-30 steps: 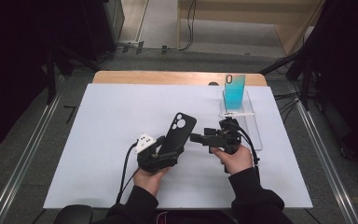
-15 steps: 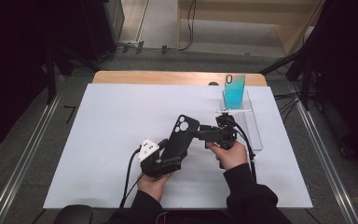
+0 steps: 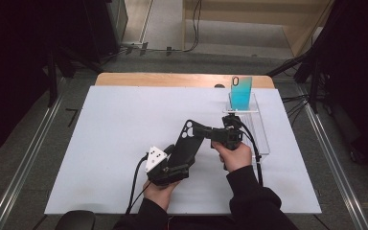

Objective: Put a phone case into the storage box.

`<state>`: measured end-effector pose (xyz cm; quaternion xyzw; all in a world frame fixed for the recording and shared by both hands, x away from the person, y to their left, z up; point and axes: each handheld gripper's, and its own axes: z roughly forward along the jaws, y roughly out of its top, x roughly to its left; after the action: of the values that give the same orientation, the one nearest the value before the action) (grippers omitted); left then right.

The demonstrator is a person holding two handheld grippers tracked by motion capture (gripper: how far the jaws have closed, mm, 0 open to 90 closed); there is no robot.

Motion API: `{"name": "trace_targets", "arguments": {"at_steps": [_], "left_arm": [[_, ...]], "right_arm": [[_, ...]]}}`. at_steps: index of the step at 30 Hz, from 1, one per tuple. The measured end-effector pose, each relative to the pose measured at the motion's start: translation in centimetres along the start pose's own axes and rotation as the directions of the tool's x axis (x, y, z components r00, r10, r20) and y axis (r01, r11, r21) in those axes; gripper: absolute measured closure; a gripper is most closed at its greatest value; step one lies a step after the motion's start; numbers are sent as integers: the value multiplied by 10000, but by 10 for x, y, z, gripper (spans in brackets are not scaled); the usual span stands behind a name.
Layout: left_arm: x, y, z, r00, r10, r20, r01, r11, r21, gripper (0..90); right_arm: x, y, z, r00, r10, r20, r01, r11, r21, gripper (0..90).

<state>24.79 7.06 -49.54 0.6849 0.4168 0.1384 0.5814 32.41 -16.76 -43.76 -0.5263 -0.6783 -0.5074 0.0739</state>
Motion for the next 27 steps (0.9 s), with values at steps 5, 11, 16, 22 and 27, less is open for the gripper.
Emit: {"name": "trace_targets", "arguments": {"at_steps": [5, 11, 16, 22, 27], "left_arm": [[0, -1, 0, 9998, -115, 137, 116, 9999, -39, 154], [-1, -1, 1, 9997, -64, 240, 64, 10000, -9, 149], [-1, -1, 1, 9996, -8, 278, 9, 10000, -63, 145], [0, 0, 2, 9991, 47, 417, -49, 10000, 61, 140], [3, 5, 4, 9964, -147, 835, 113, 9991, 411, 134]], "right_arm": [[-1, 1, -3, 9987, 334, -394, -339, 9994, -111, 686], [-2, 1, -6, 9940, 621, -906, -638, 9978, -160, 747], [2, 3, -8, 9916, 669, -1104, -687, 9976, -125, 768], [7, 3, -8, 9917, 508, -1183, -516, 9987, -40, 776], [10, 5, -11, 9919, 375, -1215, -385, 9992, -60, 777]]}}
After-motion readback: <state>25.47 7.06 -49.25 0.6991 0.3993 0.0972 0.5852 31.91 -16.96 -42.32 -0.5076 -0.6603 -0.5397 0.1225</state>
